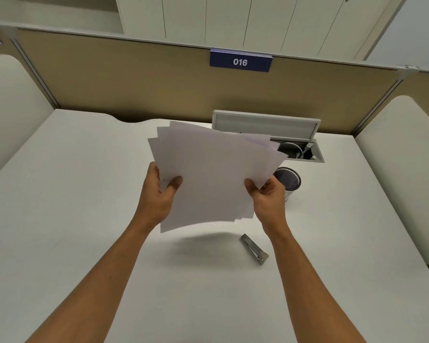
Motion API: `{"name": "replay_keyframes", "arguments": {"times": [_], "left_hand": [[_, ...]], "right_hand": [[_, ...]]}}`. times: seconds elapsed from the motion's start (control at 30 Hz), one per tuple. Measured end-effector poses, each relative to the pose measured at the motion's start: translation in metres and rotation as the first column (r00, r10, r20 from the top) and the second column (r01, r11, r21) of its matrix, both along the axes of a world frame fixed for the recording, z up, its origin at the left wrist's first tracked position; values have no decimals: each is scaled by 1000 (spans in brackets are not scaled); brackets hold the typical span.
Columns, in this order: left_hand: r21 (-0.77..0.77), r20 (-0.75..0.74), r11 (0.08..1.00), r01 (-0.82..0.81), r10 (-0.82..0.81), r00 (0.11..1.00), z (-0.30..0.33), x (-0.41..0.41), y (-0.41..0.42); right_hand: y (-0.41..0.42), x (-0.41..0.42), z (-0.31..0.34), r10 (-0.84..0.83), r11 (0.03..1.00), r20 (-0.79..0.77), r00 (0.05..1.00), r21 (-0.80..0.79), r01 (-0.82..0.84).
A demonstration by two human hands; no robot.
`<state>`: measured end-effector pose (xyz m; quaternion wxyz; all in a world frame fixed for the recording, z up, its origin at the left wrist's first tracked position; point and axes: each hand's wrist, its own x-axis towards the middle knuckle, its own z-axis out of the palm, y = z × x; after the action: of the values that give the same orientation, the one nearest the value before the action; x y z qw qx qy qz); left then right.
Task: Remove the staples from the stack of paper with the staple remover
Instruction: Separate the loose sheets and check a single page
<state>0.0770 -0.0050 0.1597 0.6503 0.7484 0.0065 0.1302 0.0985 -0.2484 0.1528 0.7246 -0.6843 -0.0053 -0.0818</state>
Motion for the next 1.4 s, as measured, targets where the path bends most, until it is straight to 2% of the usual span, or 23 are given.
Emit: {"name": "replay_keyframes", "arguments": {"times": [0.1, 0.17, 0.33, 0.43, 0.57, 0.8, 0.9, 1.03, 1.4], "left_hand": [[12, 100, 999, -41, 40, 994, 11, -1, -3], [20, 115, 999, -40, 37, 993, 10, -2, -5], [64, -83, 996, -56, 62, 995, -25, 0, -11], [67, -140, 993, -97, 106, 984, -41, -1, -16], [4, -138, 981, -194, 192, 972, -41, 3, -21], [-44, -13, 971, -234, 234, 972, -33, 2, -22], [-47, -43, 974, -220, 218, 975, -38, 0, -22], [-135, -104, 969, -206, 192, 976, -41, 2, -26], [-246, -147, 950, -191, 158, 976, -47, 3, -32]], "right_hand": [[5, -1, 11, -31, 999, 102, 994, 27, 28], [6, -2, 8, -36, 999, 103, 994, 24, 33], [6, -5, -30, 69, 995, -99, 993, -63, -76], [10, -6, -44, 59, 994, -126, 990, -78, -69], [19, -1, -48, -10, 995, -103, 995, -100, -1], [18, -3, -40, -54, 998, 10, 999, 16, 53], [15, -5, -51, -38, 999, -47, 998, -7, 38], [18, -3, -57, -29, 999, -89, 996, -27, 27], [15, 1, -59, -67, 998, -86, 994, 17, 68]]}}
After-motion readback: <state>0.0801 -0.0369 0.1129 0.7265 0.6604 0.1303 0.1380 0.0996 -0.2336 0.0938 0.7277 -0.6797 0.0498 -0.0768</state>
